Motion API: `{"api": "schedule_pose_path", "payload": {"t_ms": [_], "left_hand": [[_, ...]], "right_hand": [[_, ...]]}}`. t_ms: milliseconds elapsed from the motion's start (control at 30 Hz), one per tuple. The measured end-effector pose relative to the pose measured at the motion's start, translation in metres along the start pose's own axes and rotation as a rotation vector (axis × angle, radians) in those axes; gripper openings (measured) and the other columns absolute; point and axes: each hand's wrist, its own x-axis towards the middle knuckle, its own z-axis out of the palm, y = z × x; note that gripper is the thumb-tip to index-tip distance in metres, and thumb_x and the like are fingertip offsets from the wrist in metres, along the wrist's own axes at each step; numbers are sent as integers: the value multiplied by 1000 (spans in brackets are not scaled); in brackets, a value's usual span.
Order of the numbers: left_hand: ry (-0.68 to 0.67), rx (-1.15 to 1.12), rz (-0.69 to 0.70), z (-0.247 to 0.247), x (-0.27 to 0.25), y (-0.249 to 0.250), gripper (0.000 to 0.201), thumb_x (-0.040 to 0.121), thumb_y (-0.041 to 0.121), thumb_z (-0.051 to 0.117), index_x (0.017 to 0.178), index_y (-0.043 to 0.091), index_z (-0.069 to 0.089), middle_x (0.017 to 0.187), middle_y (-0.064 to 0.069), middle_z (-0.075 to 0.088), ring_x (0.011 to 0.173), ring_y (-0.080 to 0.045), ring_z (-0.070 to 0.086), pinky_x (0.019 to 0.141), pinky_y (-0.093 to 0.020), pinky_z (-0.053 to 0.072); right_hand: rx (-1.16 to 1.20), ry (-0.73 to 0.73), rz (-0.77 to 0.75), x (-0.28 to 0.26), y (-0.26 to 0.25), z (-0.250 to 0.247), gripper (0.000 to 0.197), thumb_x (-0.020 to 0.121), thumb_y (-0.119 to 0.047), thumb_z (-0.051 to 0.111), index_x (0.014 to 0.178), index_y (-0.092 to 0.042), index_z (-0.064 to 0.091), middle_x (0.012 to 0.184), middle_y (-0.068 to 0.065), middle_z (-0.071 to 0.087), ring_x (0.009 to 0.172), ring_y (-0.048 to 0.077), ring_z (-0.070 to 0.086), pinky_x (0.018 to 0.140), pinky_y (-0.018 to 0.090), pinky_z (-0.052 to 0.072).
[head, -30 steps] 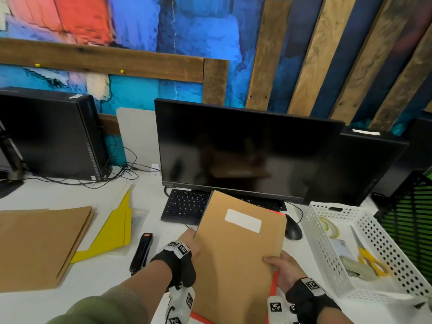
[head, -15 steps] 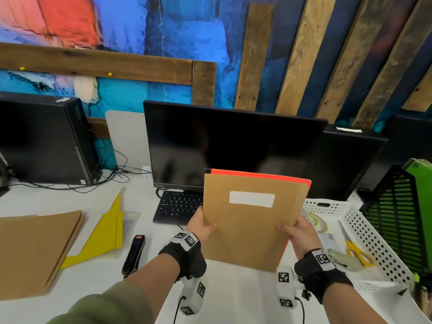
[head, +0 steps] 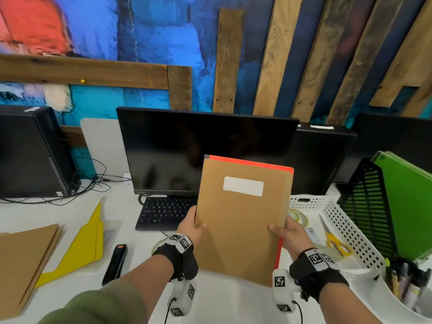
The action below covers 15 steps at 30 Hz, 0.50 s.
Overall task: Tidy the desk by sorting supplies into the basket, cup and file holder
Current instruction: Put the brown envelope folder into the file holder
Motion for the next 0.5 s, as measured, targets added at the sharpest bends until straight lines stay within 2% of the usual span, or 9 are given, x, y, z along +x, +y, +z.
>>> {"api": "schedule_pose_path", "payload": {"t_ms": [100, 233, 367, 433, 500], "left_hand": [[-20, -26, 21, 14, 2, 14, 66, 88, 10, 54, 144, 32, 27, 129, 4, 56, 119, -19, 53, 100, -29, 41], [-75, -85, 62, 39, 10, 40, 66, 84, 9, 53, 138, 42, 34, 122, 11, 59, 117, -15, 55, 103, -34, 44], [-163, -86, 51, 75, 17, 72, 59, 88, 9, 52, 139, 32, 36, 124, 7, 56, 118, -16, 52, 102, -32, 42], [-194, -50, 40, 99, 21, 90, 55, 90, 15, 54, 140, 29, 36, 129, -1, 57, 120, -21, 53, 103, -37, 44], [-227, -22, 37, 122, 21, 107, 62, 90, 16, 57, 145, 23, 29, 135, -8, 52, 124, -25, 51, 106, -39, 42]], "right_hand": [[12, 23, 0, -1, -1, -18, 31, 87, 6, 53, 113, -11, 59, 111, 15, 67, 101, 32, 64, 94, 48, 48], [-27, 98, -23, -4, -14, -51, 31, 88, 7, 52, 109, -15, 60, 110, 15, 67, 103, 34, 63, 94, 50, 47], [-81, 165, -15, -7, -27, -96, 29, 89, 4, 52, 113, -12, 60, 109, 16, 69, 102, 36, 64, 95, 54, 47], [-99, 216, -33, -11, -38, -122, 29, 90, 5, 51, 108, -16, 61, 107, 14, 69, 99, 35, 65, 90, 49, 50], [-103, 282, -56, -16, -49, -144, 30, 90, 7, 50, 102, -18, 61, 104, 13, 69, 93, 30, 65, 85, 43, 52]]}}
